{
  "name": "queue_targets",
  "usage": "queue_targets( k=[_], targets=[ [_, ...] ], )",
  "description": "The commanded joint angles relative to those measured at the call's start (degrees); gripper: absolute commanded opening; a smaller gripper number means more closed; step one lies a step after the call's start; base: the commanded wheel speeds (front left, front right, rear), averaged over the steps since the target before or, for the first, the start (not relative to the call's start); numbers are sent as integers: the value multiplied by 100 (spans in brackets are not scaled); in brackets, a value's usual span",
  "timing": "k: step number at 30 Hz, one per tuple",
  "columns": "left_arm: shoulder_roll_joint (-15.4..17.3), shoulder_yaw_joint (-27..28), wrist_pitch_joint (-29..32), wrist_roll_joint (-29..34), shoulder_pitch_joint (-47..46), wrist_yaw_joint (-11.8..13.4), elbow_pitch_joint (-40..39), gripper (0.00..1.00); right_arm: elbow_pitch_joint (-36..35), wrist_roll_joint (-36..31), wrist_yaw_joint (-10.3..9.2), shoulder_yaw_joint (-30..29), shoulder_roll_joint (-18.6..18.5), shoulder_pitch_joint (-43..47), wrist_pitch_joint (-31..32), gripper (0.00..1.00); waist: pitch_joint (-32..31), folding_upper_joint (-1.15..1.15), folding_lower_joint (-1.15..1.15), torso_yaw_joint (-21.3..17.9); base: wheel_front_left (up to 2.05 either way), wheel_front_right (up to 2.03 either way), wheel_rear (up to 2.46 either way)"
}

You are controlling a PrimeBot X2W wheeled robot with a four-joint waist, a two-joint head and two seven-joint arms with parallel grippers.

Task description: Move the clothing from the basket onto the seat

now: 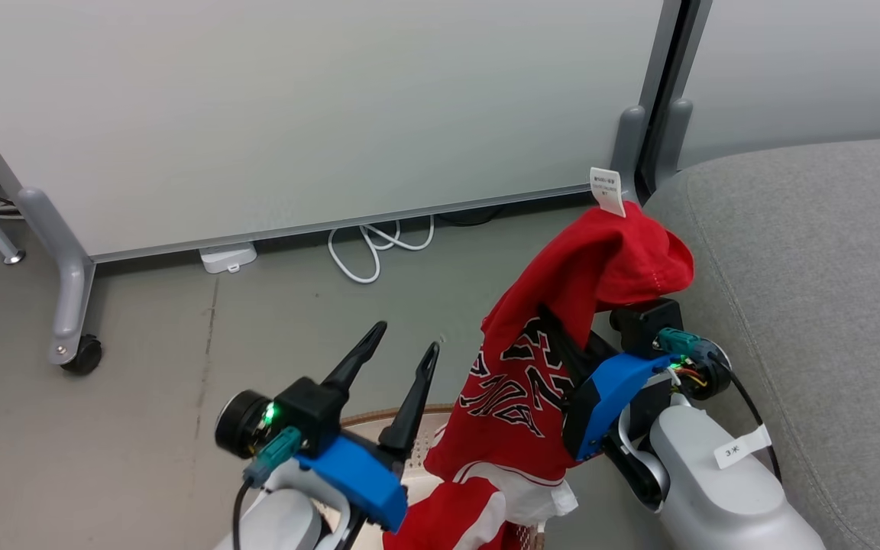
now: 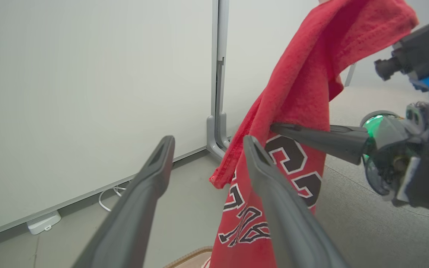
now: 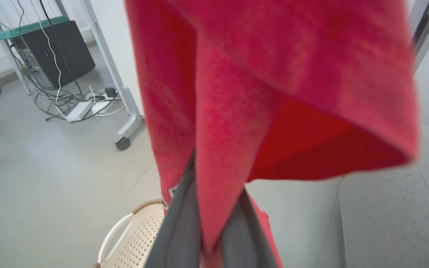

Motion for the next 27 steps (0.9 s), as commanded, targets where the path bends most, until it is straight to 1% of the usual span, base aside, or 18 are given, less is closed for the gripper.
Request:
queue_targets(
  k=[1, 9, 17, 23, 27],
  targets=[
    [34, 73, -27, 64, 90, -40, -51, 100, -44, -8, 3, -21, -30, 24, 7, 0, 3, 0, 0, 3, 0, 0, 0],
    [-70, 947, -27, 622, 936, -275, -432, 100, -206, -88, 3, -145, -42, 108, 73, 0, 28, 0, 0, -4, 0, 0, 0],
    [-253, 1369, -27, 969, 1190, -443, -415, 100, -327, -157, 3, -293, -55, 204, 138, 0, 39, 0, 0, -51, 0, 0, 0],
    [-334, 1474, -28, 1153, 1217, -502, -425, 100, -422, -204, 3, -367, -45, 240, 161, 0, 53, 0, 0, -311, 0, 0, 0],
    [-366, 1529, -28, 1221, 1220, -528, -453, 100, -517, -250, 3, -426, -61, 244, 193, 0, 102, 0, 0, -637, 0, 0, 0]
  ],
)
